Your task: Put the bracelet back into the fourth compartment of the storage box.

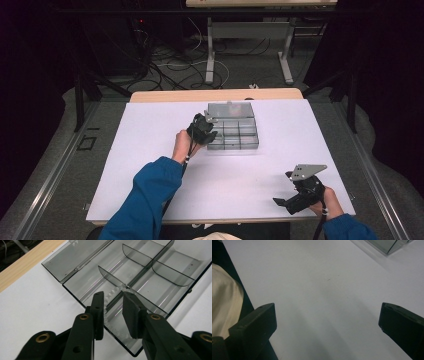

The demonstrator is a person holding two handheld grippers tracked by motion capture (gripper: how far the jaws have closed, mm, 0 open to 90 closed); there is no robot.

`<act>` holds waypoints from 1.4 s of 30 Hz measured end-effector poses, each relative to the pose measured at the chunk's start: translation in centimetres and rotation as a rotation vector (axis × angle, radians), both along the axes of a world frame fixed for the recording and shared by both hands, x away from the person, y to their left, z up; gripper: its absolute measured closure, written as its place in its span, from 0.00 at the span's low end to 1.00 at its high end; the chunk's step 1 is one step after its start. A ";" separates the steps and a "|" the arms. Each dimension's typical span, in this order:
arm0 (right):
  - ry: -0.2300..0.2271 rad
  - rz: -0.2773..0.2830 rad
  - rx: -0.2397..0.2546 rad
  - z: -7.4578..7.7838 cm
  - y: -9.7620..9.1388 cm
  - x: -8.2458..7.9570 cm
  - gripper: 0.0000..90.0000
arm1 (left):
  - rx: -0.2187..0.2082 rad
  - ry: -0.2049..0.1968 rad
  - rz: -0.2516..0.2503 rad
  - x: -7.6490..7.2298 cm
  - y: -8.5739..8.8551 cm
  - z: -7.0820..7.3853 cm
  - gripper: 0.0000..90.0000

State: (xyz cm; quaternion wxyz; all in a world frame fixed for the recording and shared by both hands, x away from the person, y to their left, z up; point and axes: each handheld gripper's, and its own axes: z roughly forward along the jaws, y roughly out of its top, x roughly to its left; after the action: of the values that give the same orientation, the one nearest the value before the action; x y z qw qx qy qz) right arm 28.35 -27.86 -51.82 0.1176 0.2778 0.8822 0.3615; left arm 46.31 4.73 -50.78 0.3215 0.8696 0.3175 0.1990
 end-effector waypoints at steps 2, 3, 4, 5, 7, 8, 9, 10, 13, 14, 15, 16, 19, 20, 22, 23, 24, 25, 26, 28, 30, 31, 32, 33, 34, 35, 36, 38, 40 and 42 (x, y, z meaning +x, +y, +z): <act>0.000 0.000 0.000 0.0 0.0 0.0 0.01 | -0.004 0.002 -0.005 -0.1 0.1 0.2 0.74; 0.001 0.000 0.000 0.0 0.0 0.0 0.01 | -0.002 0.000 -0.008 -0.2 0.2 0.3 0.72; 0.000 0.000 0.000 0.0 0.0 0.0 0.01 | -0.007 0.004 -0.009 -0.3 0.3 0.4 0.71; 0.000 0.000 0.001 0.0 0.0 0.0 0.01 | -0.007 0.005 -0.015 -0.5 0.4 0.4 0.68; 0.000 0.000 0.000 0.0 0.0 0.0 0.01 | -0.007 0.003 -0.024 -0.9 0.6 0.5 0.63; 0.000 0.000 0.000 0.0 0.0 0.0 0.01 | -0.005 0.003 -0.026 -1.1 0.8 0.6 0.59; 0.000 0.000 0.000 0.0 0.0 0.0 0.01 | -0.014 0.004 -0.027 -1.3 0.9 0.6 0.56; 0.000 0.000 -0.001 0.0 0.0 0.0 0.01 | -0.011 0.011 -0.029 -1.5 1.1 0.6 0.52; -0.004 -0.003 -0.001 0.0 0.0 0.0 0.01 | -0.014 0.020 -0.029 -2.2 1.9 0.6 0.41; -0.006 -0.003 -0.002 0.0 0.0 0.0 0.01 | -0.016 0.025 -0.030 -2.4 2.1 0.6 0.37; -0.002 0.001 -0.004 0.0 0.0 0.0 0.01 | -0.014 0.028 -0.030 -2.6 2.4 0.6 0.34; 0.006 -0.005 -0.001 0.0 0.1 -0.1 0.01 | -0.010 0.033 -0.030 -2.9 2.7 0.7 0.31; -0.002 -0.007 0.000 0.0 0.1 0.0 0.01 | -0.013 0.047 -0.026 -3.6 3.4 0.6 0.21; 0.001 -0.005 -0.002 0.0 0.1 -0.1 0.01 | -0.004 0.051 -0.027 -3.9 3.7 0.6 0.19; 0.006 -0.003 -0.006 0.0 0.1 -0.1 0.01 | -0.002 0.056 -0.026 -4.5 4.1 0.5 0.15; 0.009 0.000 -0.008 0.0 0.1 -0.1 0.01 | 0.004 0.053 -0.027 -4.8 4.3 0.5 0.12; 0.001 -0.003 -0.003 0.0 0.1 -0.1 0.01 | 0.009 0.060 -0.030 -5.2 4.6 0.6 0.10; 0.004 -0.008 -0.004 0.0 0.0 -0.1 0.01 | 0.012 0.061 -0.028 -5.5 4.8 0.6 0.08; -0.001 -0.009 -0.001 0.0 0.0 -0.1 0.01 | 0.012 0.056 -0.022 -5.9 5.1 0.6 0.07; 0.002 -0.013 -0.001 0.0 0.1 -0.2 0.01 | 0.013 0.057 -0.016 -6.6 5.6 0.6 0.04; 0.010 -0.004 -0.003 0.1 0.1 -0.2 0.01 | 0.023 0.058 -0.015 -7.4 6.2 0.8 0.02; 0.010 -0.005 -0.005 0.0 0.1 -0.2 0.01 | 0.024 0.058 -0.013 -7.7 6.4 0.9 0.01; 0.007 -0.002 -0.009 0.1 0.1 -0.1 0.01 | 0.026 0.065 -0.018 -8.1 6.6 1.0 0.00; -0.001 -0.006 -0.003 0.0 0.1 -0.1 0.01 | 0.021 0.064 -0.022 -8.4 6.8 1.0 0.00; 0.001 -0.006 -0.004 0.0 0.1 -0.1 0.01 | 0.025 0.059 -0.020 -8.8 7.0 1.1 0.00; 0.006 -0.004 -0.009 0.1 0.1 -0.1 0.01 | 0.018 0.068 -0.025 -9.1 7.2 1.1 0.00; 0.009 -0.006 -0.005 0.0 0.1 -0.2 0.01 | 0.025 0.069 -0.025 -9.5 7.4 1.1 0.00; 0.001 -0.012 -0.004 0.0 0.1 -0.2 0.01 | 0.024 0.072 -0.024 -10.1 7.7 0.9 0.00; 0.003 -0.014 -0.002 0.0 0.2 -0.2 0.01 | 0.022 0.068 -0.025 -10.8 7.9 0.8 0.00; 0.000 -0.007 -0.005 0.0 0.1 -0.2 0.01 | 0.019 0.059 -0.027 -11.4 8.2 0.8 0.00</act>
State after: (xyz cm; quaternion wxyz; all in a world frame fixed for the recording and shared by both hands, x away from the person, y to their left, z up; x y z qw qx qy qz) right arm 28.15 -27.73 -51.79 0.1199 0.2808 0.8821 0.3586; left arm 34.86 12.93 -50.00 0.3064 0.8823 0.3131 0.1720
